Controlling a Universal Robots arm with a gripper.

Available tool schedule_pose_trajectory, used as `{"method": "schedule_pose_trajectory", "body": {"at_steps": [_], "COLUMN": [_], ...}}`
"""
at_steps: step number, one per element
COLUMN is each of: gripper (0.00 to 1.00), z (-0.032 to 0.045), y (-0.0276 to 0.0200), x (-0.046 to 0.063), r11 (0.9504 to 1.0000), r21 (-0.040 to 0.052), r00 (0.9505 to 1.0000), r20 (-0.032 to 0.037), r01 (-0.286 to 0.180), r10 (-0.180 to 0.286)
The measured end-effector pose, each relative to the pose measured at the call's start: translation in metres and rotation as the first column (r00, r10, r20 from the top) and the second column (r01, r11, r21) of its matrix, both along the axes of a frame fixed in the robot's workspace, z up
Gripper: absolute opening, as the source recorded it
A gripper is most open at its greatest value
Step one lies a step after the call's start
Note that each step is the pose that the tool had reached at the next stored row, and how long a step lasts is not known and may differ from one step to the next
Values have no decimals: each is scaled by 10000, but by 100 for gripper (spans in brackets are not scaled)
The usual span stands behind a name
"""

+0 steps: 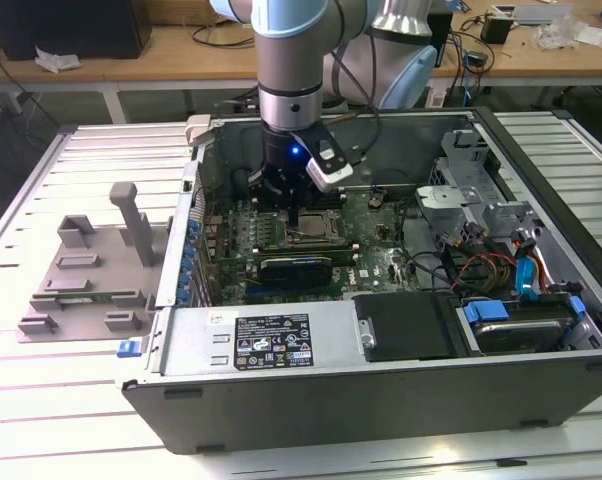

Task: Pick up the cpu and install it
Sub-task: 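Close the cpu cover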

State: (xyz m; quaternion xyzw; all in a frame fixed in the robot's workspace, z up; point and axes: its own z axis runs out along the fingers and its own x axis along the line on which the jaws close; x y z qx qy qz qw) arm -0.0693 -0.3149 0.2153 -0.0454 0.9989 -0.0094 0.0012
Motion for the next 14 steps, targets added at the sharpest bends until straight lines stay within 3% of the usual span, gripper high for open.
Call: {"method": "schedule_pose_trajectory", "body": {"at_steps": [5, 8, 12, 14], "gripper": [11, 11, 11, 11], "z": [48, 49, 49, 49], "y": [0, 0, -1, -1], "x": [1, 42, 159, 264], "r11": [10000, 10000, 10000, 10000], "r21": [-3, -10, -11, -11], "r00": [10000, 10000, 9999, 9997], "r20": [2, -36, -135, -229], "r01": [1, 2, 1, 1], "r10": [-1, -2, -1, -1]}}
